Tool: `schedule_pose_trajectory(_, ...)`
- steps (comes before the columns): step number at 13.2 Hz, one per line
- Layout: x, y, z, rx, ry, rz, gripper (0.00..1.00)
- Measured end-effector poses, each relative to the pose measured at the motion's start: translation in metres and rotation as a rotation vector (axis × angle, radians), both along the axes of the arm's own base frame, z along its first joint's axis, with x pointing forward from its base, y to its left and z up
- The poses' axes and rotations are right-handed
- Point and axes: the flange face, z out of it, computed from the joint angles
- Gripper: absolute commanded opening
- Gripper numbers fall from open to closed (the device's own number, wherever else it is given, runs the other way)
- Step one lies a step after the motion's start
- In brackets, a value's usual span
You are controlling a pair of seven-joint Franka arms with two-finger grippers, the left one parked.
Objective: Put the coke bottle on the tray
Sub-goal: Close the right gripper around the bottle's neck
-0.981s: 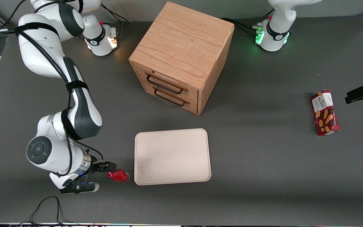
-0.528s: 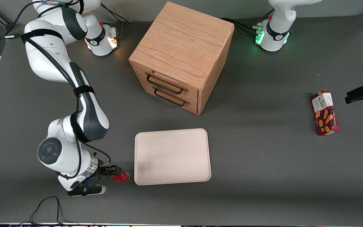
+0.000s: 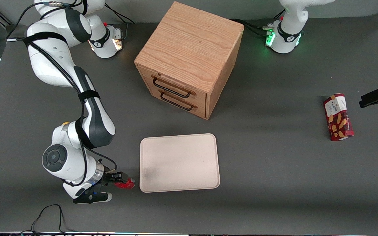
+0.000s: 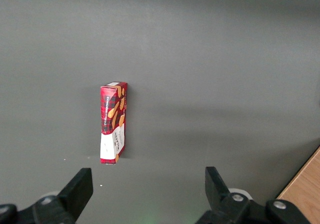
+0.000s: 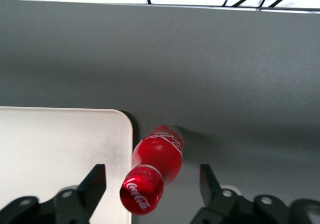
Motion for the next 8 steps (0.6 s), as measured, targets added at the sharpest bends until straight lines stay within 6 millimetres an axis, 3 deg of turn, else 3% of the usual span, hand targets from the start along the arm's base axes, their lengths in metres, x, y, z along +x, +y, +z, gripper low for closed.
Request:
schedule_pose_trajectory(4, -0.0004, 0.0002, -0.0097, -0.002, 0.012, 0.000, 0.46)
schedule_pose_trajectory(7, -0.0005, 0.0006, -0.0095, -0.002, 0.012, 0.001, 0.14)
schedule_pose_trajectory(8, -0.0004, 0.0006, -0.0093, -0.003, 0.011, 0.002, 0.09)
